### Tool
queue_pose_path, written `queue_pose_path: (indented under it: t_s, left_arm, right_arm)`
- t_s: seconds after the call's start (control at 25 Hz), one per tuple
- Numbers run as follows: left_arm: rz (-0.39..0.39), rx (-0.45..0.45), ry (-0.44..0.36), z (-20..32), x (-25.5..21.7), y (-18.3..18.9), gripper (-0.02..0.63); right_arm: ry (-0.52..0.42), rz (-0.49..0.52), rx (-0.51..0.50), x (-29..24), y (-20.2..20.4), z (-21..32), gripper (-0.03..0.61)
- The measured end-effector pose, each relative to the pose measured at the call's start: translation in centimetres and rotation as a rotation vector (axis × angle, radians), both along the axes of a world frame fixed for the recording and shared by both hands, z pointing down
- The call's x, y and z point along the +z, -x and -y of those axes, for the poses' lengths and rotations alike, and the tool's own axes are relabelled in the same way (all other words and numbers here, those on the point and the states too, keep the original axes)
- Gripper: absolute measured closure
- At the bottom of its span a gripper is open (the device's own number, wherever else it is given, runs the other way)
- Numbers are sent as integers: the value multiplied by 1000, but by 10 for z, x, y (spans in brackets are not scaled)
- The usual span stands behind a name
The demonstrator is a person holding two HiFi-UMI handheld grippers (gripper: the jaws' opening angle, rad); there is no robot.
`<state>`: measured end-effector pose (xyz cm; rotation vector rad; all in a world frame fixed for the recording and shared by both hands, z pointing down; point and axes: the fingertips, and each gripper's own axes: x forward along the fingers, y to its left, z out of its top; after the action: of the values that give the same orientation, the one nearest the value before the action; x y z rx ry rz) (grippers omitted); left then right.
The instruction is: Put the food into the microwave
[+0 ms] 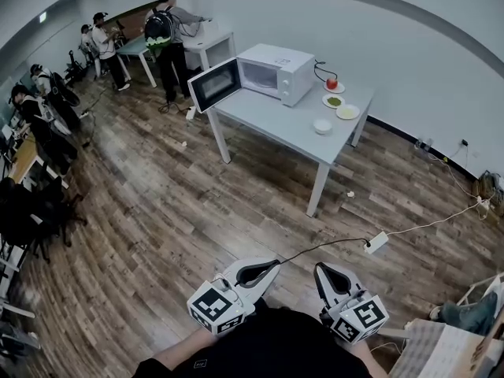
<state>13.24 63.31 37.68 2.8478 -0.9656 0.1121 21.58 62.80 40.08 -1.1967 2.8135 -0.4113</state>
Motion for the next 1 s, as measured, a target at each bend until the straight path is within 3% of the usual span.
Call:
queue_pose_path:
  t_s: [0.52,1.0]
  left_arm:
    - [-24,23,27,41,8,-10,606]
    - [-23,27,25,182,2,26,606]
  right_arm:
    - [31,12,21,10,-13,35,565]
    - [54,0,23,13,21,172,565]
